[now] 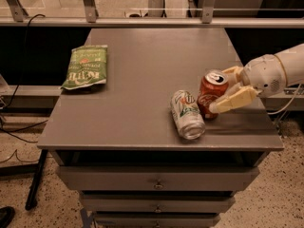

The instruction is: Move coke can near 7up can

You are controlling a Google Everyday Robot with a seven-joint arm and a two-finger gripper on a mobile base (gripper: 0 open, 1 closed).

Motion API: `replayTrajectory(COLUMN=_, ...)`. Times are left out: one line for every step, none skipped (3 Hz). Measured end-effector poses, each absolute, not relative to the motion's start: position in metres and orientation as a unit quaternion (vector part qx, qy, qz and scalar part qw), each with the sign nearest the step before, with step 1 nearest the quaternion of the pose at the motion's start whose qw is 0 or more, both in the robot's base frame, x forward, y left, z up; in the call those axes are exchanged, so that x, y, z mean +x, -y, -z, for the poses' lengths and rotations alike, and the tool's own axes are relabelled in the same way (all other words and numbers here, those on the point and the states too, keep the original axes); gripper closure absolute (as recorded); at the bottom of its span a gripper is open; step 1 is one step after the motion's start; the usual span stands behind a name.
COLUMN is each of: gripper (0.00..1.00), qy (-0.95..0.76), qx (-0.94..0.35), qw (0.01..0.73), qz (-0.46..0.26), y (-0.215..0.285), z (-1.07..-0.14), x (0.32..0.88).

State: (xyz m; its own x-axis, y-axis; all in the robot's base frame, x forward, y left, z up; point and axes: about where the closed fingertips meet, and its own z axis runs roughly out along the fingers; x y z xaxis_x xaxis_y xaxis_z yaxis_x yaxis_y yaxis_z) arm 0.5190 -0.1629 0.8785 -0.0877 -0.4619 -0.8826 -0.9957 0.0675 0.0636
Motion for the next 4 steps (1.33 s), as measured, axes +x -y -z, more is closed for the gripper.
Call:
replayTrajectory(gripper=0.00, qy=-0.637, qx=-0.573, qw=0.357, qz=-0.373, y=0.163, z=-0.878, x=0.518)
replayTrajectory(gripper=0.00, qy=-0.641, qx=-0.569, qw=0.373, qz=-0.355, y=0.176, z=-0.891, x=0.524)
replayTrajectory(gripper=0.00, qy=-0.646, qx=-0.547, qw=0.426, qz=-0.320, y=0.215, z=-0.926, x=0.537)
replayTrajectory(gripper=0.00, qy=-0.638, qx=-0.521, qw=0.502, qz=-0.264, y=0.259, z=-0.989, x=0.550)
